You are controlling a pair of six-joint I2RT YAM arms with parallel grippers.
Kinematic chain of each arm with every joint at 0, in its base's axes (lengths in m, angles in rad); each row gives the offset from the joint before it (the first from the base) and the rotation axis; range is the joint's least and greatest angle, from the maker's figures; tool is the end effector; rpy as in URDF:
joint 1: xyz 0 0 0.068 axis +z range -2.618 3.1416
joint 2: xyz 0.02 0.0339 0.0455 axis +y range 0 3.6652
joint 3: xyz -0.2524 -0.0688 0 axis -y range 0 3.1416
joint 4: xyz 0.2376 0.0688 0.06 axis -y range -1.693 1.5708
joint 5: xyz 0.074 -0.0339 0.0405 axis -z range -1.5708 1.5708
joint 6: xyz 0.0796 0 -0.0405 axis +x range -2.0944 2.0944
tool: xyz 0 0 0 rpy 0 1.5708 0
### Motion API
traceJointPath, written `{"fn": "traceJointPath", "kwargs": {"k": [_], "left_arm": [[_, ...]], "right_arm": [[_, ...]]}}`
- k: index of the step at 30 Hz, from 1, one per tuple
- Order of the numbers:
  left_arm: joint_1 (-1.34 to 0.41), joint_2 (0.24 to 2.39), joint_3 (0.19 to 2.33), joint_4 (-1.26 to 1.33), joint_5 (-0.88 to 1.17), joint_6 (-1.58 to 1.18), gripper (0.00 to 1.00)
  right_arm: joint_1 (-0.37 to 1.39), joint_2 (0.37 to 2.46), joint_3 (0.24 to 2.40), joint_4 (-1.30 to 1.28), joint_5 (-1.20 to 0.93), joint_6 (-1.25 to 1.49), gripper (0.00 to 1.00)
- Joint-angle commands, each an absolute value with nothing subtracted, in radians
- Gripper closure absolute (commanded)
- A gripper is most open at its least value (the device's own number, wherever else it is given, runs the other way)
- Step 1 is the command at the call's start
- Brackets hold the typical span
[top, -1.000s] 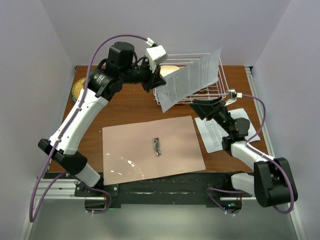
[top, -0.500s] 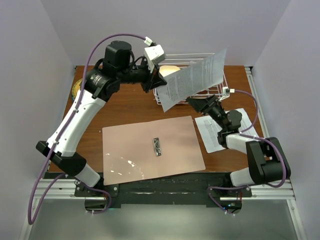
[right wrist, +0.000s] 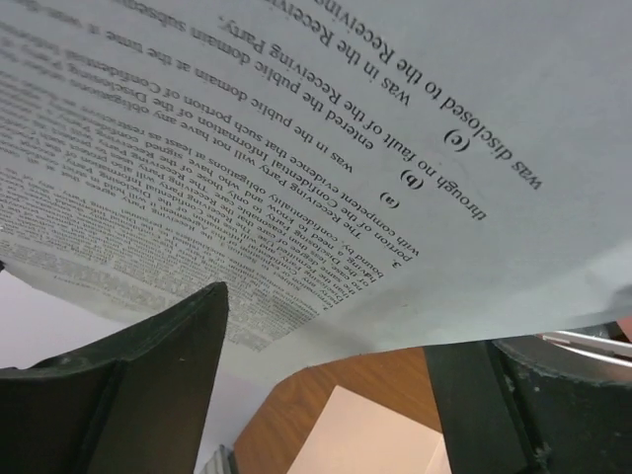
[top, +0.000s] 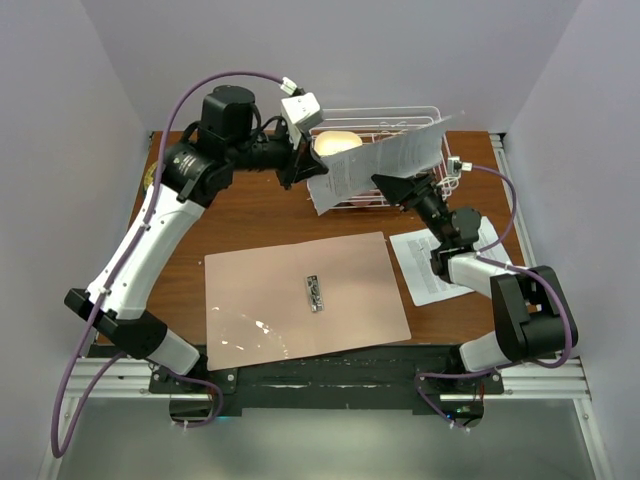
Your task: Put the files into the folder
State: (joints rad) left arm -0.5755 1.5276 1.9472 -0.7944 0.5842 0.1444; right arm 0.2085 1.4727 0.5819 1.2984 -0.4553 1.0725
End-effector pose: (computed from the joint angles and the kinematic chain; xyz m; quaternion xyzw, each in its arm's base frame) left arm 0.2549 -0.2177 0.4659 0.4305 0.6836 -0.3478 0.4758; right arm 0.3106 0.1015 0.2753 0.0528 0.5650 0.5859 0.5786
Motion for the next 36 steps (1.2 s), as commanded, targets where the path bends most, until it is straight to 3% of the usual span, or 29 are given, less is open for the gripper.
{"fn": "traceJointPath", "kwargs": {"k": [1,17,20,23,27,28,33,34,36], "left_arm": [[-0.557,1.520,1.945,-0.767,0.620,0.115,1.00],[-0.531,1.525,1.881,-0.753,0.582,0.120,1.00],[-0.519,1.529,1.879,-0.773,0.545,0.141,1.00],[-0.489,1.537,1.911,-0.813,0.519,0.173,0.97],[-0.457,1.528,1.910,-0.868,0.508,0.222,0.77],[-0.450,1.517,1.899,-0.879,0.499,0.235,0.67],[-0.401,1.456,1.740,-0.905,0.419,0.316,0.38],[-0.338,1.424,1.668,-0.891,0.445,0.328,0.27],[-0.258,1.401,1.603,-0.887,0.488,0.342,0.22]], "right_arm": [[0.215,1.454,0.617,1.759,-0.396,1.031,0.27],[0.215,1.368,0.610,1.759,-0.412,1.060,0.71],[0.213,1.368,0.629,1.758,-0.448,1.117,0.69],[0.210,1.402,0.678,1.755,-0.540,1.189,0.74],[0.209,1.425,0.698,1.723,-0.649,1.255,0.89],[0.209,1.421,0.704,1.689,-0.669,1.249,0.93],[0.216,1.283,0.771,1.061,-0.761,0.995,1.00],[0.221,1.251,0.791,0.794,-0.764,0.838,1.00],[0.230,1.185,0.852,0.552,-0.753,0.696,1.00]]}}
